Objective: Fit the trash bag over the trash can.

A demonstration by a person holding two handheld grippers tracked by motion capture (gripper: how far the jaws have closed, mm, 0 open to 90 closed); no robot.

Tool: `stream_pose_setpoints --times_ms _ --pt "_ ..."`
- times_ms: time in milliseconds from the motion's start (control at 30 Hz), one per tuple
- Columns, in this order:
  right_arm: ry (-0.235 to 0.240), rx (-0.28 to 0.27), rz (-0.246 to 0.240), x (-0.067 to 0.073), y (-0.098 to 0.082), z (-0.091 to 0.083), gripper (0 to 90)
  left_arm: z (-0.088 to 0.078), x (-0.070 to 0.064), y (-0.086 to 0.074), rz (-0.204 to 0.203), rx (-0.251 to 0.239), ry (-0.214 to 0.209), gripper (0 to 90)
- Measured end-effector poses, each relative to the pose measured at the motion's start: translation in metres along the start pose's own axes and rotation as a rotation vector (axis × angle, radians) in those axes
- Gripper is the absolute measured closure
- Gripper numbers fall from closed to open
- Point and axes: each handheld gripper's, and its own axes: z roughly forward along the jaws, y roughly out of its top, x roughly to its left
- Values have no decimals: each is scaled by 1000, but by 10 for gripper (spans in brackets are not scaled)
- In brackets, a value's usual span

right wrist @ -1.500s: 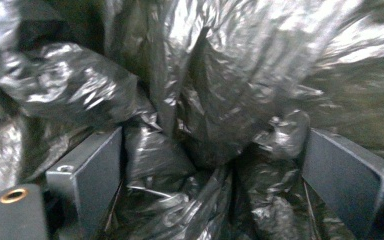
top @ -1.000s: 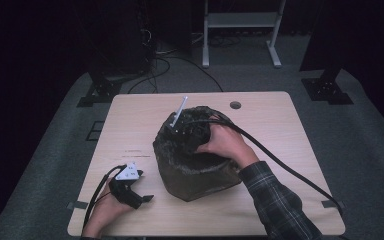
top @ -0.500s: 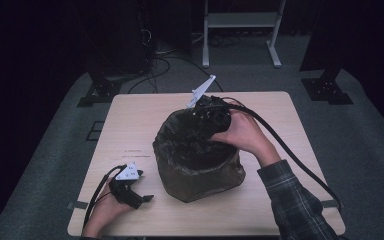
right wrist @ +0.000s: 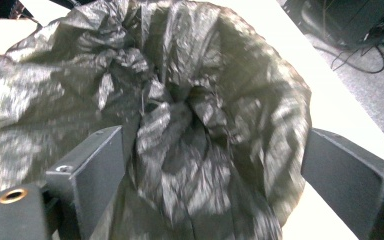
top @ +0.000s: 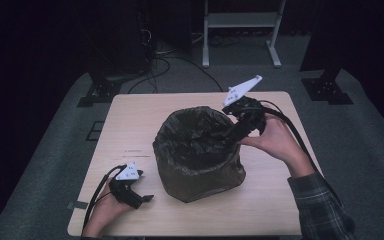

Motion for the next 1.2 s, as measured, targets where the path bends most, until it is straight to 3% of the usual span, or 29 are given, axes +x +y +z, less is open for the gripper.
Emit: stream_pose_setpoints --times_ms 267,533,967,1200 --pt "-48 -55 44 -7 -39 -25 91 0 0 0 0 0 0 0" --pt "-68 -80 90 -6 -81 -37 91 0 0 0 0 1 0 0" --pt "-87 -83 153 1 -162 -20 91 0 0 0 1 2 0 0" --pt "-100 -88 233 1 -209 1 91 0 0 0 1 2 0 0"
